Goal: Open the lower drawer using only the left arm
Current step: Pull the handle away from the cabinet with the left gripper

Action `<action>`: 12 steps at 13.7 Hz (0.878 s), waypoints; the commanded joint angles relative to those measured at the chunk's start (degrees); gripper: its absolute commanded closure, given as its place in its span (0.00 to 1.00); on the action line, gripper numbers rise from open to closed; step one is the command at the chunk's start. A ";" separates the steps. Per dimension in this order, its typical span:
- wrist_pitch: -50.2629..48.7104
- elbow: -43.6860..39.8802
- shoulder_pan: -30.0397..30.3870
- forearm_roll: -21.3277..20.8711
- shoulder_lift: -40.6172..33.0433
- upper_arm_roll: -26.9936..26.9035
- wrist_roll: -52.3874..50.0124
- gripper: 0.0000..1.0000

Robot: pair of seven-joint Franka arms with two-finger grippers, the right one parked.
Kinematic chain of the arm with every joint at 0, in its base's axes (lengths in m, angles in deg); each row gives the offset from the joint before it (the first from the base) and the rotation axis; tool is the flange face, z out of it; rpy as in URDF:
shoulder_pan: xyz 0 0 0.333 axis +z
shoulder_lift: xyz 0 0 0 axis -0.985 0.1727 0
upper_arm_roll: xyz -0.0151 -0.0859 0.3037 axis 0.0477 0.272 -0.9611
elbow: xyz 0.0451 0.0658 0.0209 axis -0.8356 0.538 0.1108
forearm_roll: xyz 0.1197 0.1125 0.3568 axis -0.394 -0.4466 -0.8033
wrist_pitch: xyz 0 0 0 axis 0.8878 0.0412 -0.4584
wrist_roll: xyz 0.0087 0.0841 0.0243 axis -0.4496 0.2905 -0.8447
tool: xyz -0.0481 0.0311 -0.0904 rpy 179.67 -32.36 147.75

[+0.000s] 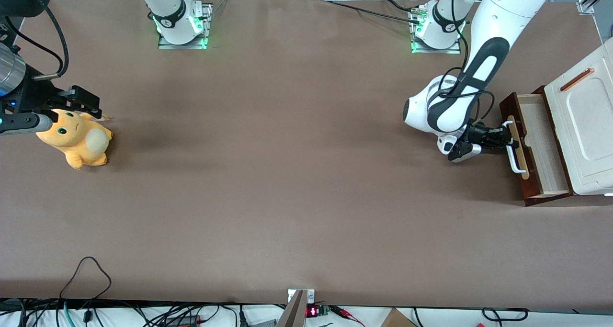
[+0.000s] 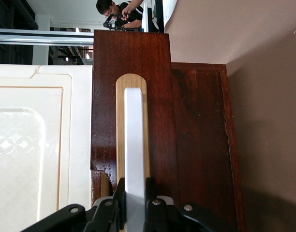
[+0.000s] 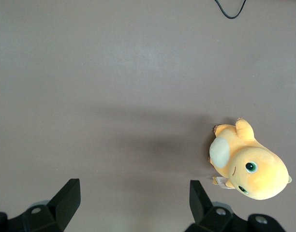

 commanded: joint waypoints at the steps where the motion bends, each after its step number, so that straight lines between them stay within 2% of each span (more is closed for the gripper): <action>1: 2.17 -3.08 -1.97 -1.09 -0.54 2.70 5.12 1.00; 12: 2.08 -3.08 -1.97 -0.92 -0.54 4.02 5.21 1.00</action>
